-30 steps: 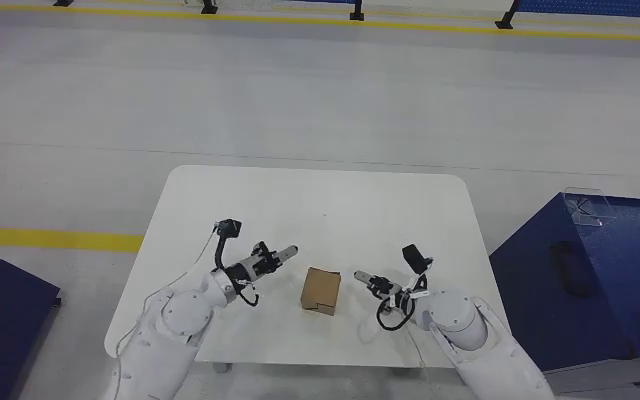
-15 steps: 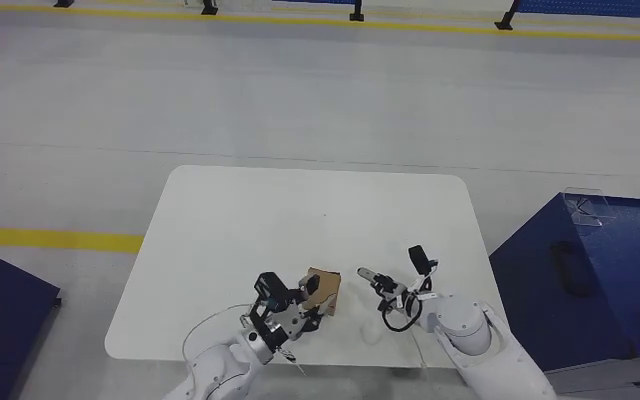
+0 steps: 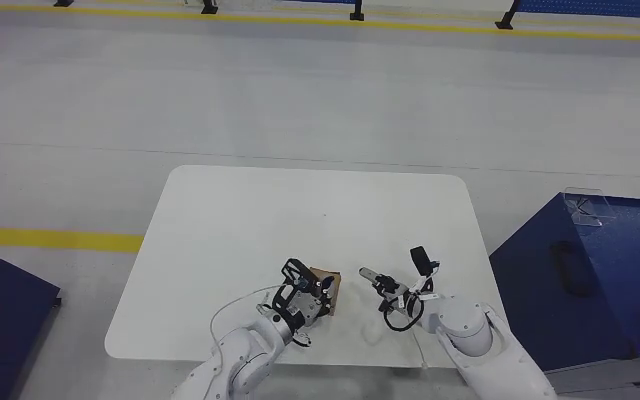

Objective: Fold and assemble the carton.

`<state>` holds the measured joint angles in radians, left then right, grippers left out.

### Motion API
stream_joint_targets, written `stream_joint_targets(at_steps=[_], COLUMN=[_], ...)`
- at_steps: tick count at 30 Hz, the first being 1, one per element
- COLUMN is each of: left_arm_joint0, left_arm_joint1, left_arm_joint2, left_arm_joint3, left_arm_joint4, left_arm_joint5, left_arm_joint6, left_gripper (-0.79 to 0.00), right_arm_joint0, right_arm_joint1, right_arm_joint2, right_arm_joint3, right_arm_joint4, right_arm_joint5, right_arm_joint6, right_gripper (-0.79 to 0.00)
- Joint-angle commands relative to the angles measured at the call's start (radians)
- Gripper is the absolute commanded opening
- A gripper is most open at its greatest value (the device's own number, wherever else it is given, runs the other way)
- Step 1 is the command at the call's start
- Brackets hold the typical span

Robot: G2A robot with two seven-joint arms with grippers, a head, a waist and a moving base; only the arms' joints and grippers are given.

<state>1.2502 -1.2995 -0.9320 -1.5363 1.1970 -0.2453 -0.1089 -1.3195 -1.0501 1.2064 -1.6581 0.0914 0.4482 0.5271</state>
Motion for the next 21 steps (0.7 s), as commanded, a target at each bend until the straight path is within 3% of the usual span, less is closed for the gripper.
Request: stream_joint_targets(at_steps=[1,5,11,17,21], left_arm_joint0=[-0.006,-0.016,0.012,-0.005,-0.007], left_arm_joint1=[-0.002,-0.007,-0.005,-0.009,-0.017], left_arm_joint2=[0.007,0.015,-0.012,0.009,0.02], left_arm_joint3=[0.014,0.029,-0.006,0.032,0.032], left_arm_joint4=[0.008,0.024,-0.019,0.017,0.014], left_arm_joint5=[0.005,0.032,0.002,0.022,0.051], left_arm_joint6=[-0.023,-0.02,0.042,-0.043,0.012], left_gripper=[-0.785,-0.785,-0.785,-0.785,-0.785], right_arm_joint0=[0.0,0.0,0.0,0.0,0.0], right_arm_joint1=[0.0,0.0,0.0,0.0,0.0], right_arm_joint2=[0.0,0.0,0.0,0.0,0.0], right_arm_joint3=[0.0,0.0,0.0,0.0,0.0], right_arm_joint4=[0.0,0.0,0.0,0.0,0.0], right_arm_joint5=[0.0,0.0,0.0,0.0,0.0], right_arm_joint6=[0.0,0.0,0.0,0.0,0.0], right_gripper=[0.0,0.0,0.0,0.0,0.0])
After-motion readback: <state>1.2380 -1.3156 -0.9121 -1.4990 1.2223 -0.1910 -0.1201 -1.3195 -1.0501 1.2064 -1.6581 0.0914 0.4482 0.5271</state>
